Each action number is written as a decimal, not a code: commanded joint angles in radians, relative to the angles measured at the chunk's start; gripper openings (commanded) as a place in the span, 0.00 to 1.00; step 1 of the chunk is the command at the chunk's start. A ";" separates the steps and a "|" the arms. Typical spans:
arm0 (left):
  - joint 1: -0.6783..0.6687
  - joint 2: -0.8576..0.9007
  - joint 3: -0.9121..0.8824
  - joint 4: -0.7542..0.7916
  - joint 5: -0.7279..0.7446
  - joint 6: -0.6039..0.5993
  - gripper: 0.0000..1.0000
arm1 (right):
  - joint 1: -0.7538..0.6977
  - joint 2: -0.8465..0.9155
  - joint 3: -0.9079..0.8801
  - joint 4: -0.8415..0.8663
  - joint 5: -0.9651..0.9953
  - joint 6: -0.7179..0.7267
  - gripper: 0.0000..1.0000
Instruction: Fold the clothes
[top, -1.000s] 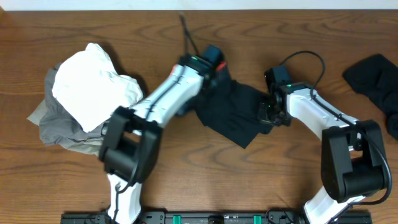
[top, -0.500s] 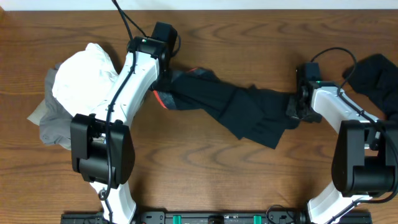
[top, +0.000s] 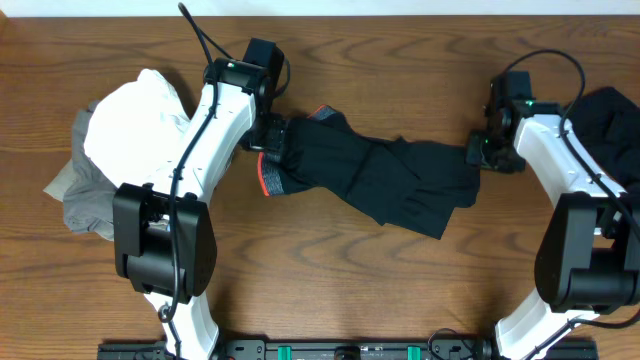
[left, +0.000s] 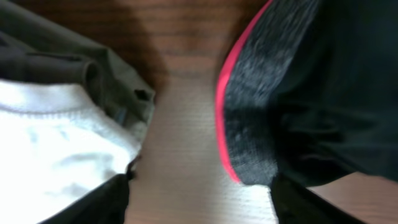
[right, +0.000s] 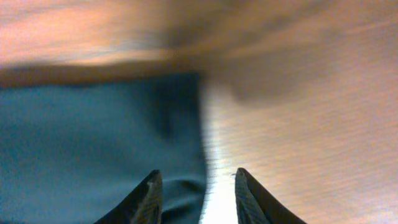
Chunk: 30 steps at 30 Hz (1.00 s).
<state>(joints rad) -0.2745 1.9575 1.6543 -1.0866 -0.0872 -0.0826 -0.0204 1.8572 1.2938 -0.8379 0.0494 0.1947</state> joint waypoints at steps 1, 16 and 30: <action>0.010 -0.035 0.015 0.016 0.087 0.038 0.80 | -0.002 -0.054 0.032 -0.018 -0.332 -0.084 0.42; 0.010 0.063 -0.035 0.142 0.409 0.086 0.87 | 0.282 -0.022 -0.163 0.200 -0.411 0.038 0.45; 0.011 -0.045 -0.034 0.033 0.365 0.089 0.83 | 0.158 -0.027 -0.322 0.093 0.073 0.196 0.33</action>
<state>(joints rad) -0.2691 1.9942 1.6245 -1.0386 0.3065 -0.0021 0.2111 1.7897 1.0180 -0.7189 -0.0746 0.3523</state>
